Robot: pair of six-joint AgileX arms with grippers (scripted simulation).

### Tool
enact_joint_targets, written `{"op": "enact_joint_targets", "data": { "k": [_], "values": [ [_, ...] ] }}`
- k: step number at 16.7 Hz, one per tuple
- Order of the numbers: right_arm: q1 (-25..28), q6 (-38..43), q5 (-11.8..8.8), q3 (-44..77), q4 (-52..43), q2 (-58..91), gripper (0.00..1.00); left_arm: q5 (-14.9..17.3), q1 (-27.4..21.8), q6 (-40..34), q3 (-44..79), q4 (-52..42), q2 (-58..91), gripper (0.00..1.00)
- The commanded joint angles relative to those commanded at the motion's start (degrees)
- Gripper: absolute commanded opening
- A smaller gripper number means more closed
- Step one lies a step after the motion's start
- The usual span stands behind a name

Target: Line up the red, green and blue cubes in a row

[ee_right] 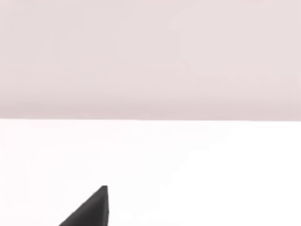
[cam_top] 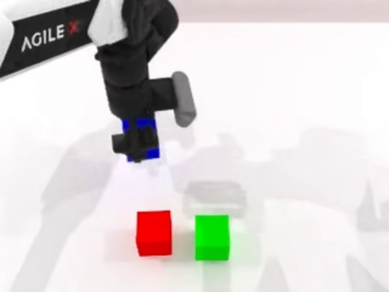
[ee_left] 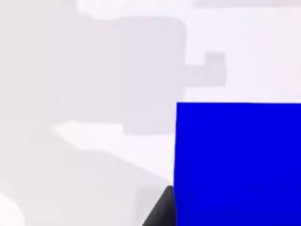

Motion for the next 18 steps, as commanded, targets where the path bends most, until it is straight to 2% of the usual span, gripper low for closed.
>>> {"op": "enact_joint_targets", "data": {
  "k": [4,7,10,15,18],
  "values": [
    [0.0,0.0,0.0,0.0,0.0,0.0,1.00,0.1,-17.9,-11.3,8.1,-3.8,4.4,0.00],
    [0.0,0.0,0.0,0.0,0.0,0.0,1.00,0.0,-26.4,-18.1,12.5,-5.5,6.2,0.00],
    [0.0,0.0,0.0,0.0,0.0,0.0,1.00,-0.1,-29.4,-20.9,14.1,-6.0,6.7,0.00],
    [0.0,0.0,0.0,0.0,0.0,0.0,1.00,-0.1,-29.2,-20.8,13.8,-5.8,6.5,0.00],
    [0.0,0.0,0.0,0.0,0.0,0.0,1.00,-0.1,-29.1,-21.0,10.5,-1.6,7.5,0.00]
  ]
}}
